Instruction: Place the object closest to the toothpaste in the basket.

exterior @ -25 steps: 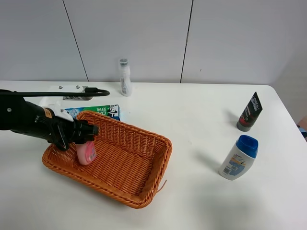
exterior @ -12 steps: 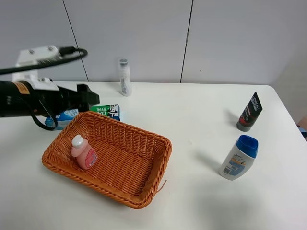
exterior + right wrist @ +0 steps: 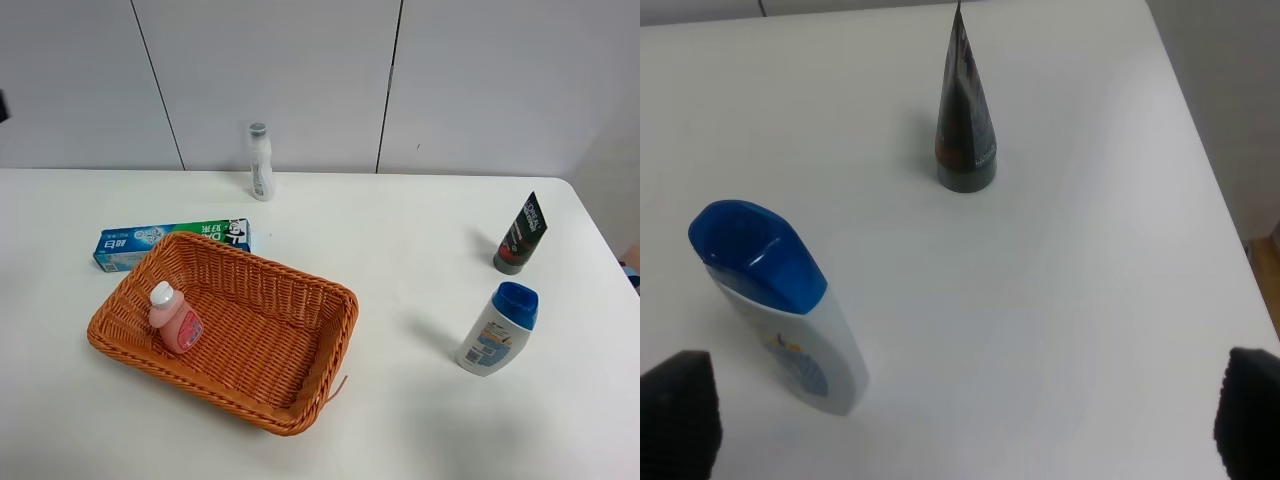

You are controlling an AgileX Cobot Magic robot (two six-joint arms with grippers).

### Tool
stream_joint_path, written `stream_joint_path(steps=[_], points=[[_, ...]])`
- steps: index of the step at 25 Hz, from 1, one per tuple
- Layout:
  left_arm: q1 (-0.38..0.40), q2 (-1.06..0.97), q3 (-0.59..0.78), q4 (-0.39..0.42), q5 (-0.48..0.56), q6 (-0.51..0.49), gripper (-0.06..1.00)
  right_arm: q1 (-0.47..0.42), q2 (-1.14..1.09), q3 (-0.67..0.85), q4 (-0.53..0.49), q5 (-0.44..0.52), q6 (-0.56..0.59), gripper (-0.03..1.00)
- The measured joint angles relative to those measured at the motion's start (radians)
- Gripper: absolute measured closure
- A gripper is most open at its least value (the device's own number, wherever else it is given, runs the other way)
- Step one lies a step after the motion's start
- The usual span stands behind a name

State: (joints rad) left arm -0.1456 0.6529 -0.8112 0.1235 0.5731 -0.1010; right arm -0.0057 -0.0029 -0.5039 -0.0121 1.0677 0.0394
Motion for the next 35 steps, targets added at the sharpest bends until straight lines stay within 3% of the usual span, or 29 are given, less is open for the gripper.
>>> stream_joint_path(steps=[6, 12, 18, 24, 35], points=[[0.075, -0.279, -0.001, 0.051, 0.327, 0.015, -0.04, 0.000, 0.000, 0.000, 0.000, 0.000, 0.000, -0.03], [0.076, -0.505, 0.013, 0.051, 0.476, 0.018, -0.04, 0.000, 0.000, 0.000, 0.000, 0.000, 0.000, -0.03], [0.076, -0.656, 0.135, 0.040, 0.501, 0.018, -0.04, 0.000, 0.000, 0.000, 0.000, 0.000, 0.000, -0.03], [0.076, -0.660, 0.301, -0.063, 0.489, 0.033, -0.04, 0.000, 0.000, 0.000, 0.000, 0.000, 0.000, -0.03], [0.076, -0.660, 0.303, -0.101, 0.484, 0.079, -0.04, 0.000, 0.000, 0.000, 0.000, 0.000, 0.000, -0.03]])
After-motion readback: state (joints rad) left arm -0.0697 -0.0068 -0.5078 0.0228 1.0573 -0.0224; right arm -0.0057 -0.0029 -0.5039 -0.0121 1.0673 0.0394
